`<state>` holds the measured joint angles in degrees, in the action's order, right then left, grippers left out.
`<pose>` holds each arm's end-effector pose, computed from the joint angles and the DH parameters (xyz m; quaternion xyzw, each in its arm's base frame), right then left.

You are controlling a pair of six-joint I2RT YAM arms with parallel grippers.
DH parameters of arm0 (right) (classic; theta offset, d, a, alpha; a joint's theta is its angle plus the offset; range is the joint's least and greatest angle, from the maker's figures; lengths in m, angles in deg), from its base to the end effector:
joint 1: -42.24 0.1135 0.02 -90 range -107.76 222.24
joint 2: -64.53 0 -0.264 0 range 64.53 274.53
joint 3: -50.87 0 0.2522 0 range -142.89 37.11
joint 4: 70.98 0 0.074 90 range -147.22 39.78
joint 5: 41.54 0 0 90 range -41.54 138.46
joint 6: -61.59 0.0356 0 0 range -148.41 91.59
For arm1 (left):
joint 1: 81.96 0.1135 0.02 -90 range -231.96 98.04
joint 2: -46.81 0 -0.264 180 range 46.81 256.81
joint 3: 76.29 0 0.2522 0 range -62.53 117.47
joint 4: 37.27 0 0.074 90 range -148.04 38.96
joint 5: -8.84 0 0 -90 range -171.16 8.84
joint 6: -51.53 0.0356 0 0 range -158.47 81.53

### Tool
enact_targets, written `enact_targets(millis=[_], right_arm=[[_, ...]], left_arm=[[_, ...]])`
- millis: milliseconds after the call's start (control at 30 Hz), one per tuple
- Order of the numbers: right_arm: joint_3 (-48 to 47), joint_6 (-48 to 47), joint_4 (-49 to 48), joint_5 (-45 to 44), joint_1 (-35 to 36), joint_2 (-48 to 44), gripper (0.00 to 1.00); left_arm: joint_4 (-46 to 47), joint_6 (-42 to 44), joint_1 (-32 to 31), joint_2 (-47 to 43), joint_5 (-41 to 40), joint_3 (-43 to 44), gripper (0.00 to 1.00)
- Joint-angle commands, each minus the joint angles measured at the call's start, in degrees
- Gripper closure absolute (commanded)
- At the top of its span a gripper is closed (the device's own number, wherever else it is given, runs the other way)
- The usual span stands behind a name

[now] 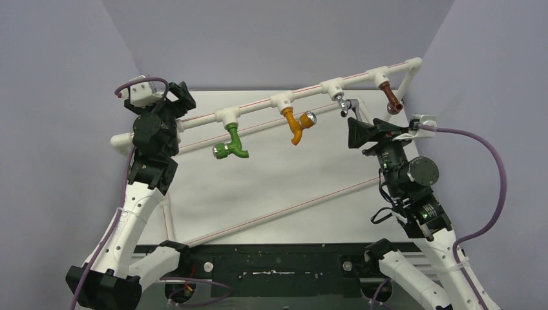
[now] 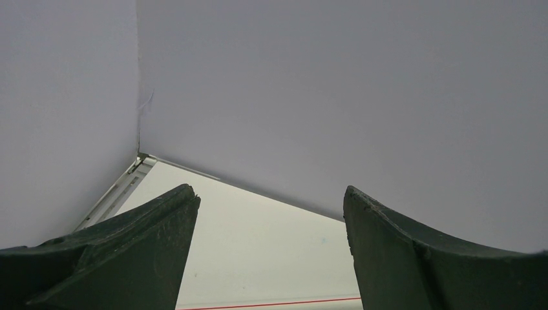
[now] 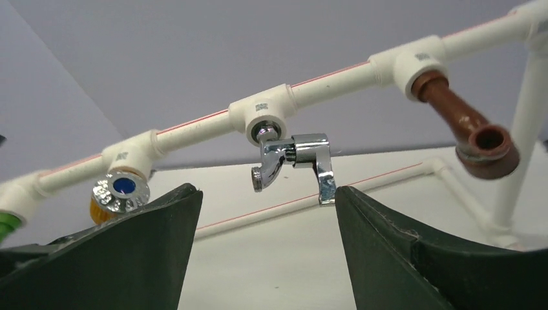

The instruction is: Install the water faucets

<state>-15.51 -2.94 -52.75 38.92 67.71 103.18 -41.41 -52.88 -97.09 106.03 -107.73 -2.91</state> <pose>0.1331 0.0569 0.4137 0.0635 0.6439 0.2786 0.7098 0.2297 -0.0456 0.4204 -0.1721 0.6265 -0.0473 0.7587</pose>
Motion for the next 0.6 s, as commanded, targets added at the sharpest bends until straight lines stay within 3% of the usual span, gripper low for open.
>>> enact_targets(millis=[0,167,333,433,567], right_arm=[[-2.75,-28.07,-1.0,6.19,-0.39,0.28,0.23],[-0.63,-54.0,-3.06,9.08,-0.38,0.77,0.22],[0.77,-72.35,-3.95,9.1,2.69,3.57,0.19],[1.31,-79.18,-4.03,8.37,5.0,6.23,0.18],[3.38,-83.95,-12.0,5.63,5.89,9.29,0.18]], left_arm=[[-19.78,-1.05,-1.83,1.74,1.29,-5.43,0.2],[-19.75,-1.04,-1.85,1.71,1.37,-5.4,0.2],[-19.77,-1.1,-1.83,1.67,1.43,-5.39,0.2],[-19.76,-1.13,-1.83,1.51,1.43,-5.45,0.2],[-19.79,-1.04,-1.91,1.51,1.34,-5.42,0.2]])
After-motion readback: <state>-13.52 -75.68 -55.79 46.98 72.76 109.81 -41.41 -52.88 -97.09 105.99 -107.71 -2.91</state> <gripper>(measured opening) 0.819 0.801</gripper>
